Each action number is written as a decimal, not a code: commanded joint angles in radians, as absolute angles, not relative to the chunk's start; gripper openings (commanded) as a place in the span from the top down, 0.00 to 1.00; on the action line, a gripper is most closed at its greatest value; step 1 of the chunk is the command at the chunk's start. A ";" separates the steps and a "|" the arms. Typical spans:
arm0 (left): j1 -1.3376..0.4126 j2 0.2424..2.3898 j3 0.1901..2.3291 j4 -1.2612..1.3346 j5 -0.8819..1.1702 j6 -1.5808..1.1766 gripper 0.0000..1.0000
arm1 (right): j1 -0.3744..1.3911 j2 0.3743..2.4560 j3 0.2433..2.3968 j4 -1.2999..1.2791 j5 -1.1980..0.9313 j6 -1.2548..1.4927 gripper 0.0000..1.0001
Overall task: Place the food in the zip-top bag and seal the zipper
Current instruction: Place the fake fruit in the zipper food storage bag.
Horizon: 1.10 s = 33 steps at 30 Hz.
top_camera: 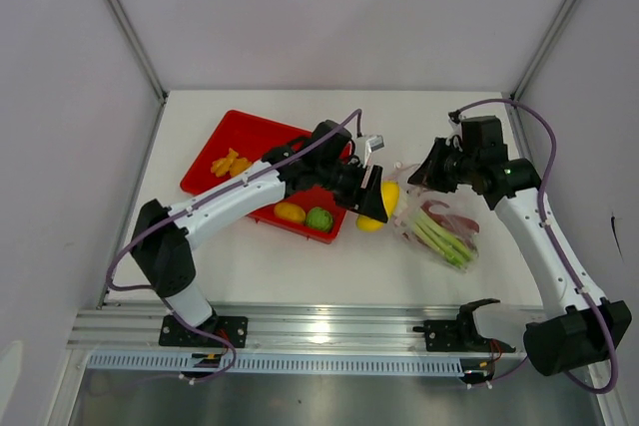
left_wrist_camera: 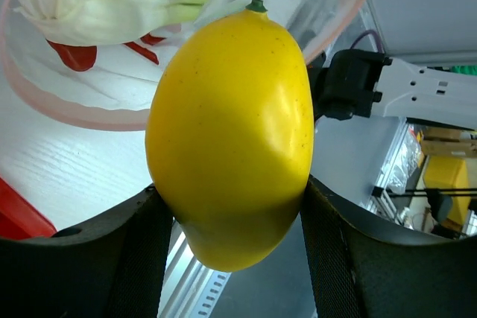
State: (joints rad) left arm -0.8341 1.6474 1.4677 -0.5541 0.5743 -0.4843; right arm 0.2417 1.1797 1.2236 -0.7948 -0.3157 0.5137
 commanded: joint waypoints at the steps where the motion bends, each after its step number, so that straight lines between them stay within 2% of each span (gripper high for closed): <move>1: -0.838 1.692 1.515 -0.604 0.646 -0.457 0.96 | 0.276 1.144 1.266 -0.758 -0.344 0.443 1.00; 4: -0.838 1.771 1.612 -0.731 0.597 -0.450 0.96 | 0.305 1.114 1.249 -0.747 -0.339 0.425 1.00; 11: -0.838 1.874 1.738 -0.839 0.663 -0.428 0.94 | 0.365 1.074 1.220 -0.747 -0.351 0.380 1.00; 12: -0.838 1.881 1.756 -0.847 0.666 -0.423 0.89 | 0.370 1.072 1.216 -0.746 -0.353 0.377 1.00; 16: -0.838 1.902 1.778 -0.873 0.698 -0.429 0.81 | 0.390 1.057 1.189 -0.733 -0.347 0.376 1.00; 17: -0.838 1.898 1.775 -0.867 0.695 -0.446 0.77 | 0.393 1.055 1.184 -0.726 -0.345 0.380 1.00; 19: -0.838 1.888 1.761 -0.848 0.677 -0.460 0.74 | 0.396 1.051 1.167 -0.718 -0.341 0.391 1.00; 23: -0.839 1.876 1.738 -0.813 0.680 -0.489 0.64 | 0.397 1.051 1.157 -0.703 -0.328 0.426 1.00; 26: -0.842 1.867 1.736 -0.799 0.666 -0.495 0.50 | 0.397 1.060 1.157 -0.692 -0.325 0.463 1.00; 30: -0.842 1.852 1.710 -0.769 0.673 -0.495 0.41 | 0.399 1.066 1.155 -0.664 -0.356 0.511 1.00; 31: -0.844 1.842 1.707 -0.756 0.679 -0.495 0.37 | 0.397 1.068 1.155 -0.657 -0.363 0.514 1.00; 32: -0.842 1.833 1.683 -0.746 0.680 -0.497 0.20 | 0.397 1.069 1.155 -0.647 -0.379 0.520 1.00; 33: -0.842 1.827 1.674 -0.718 0.680 -0.499 0.17 | 0.397 1.074 1.154 -0.646 -0.385 0.523 1.00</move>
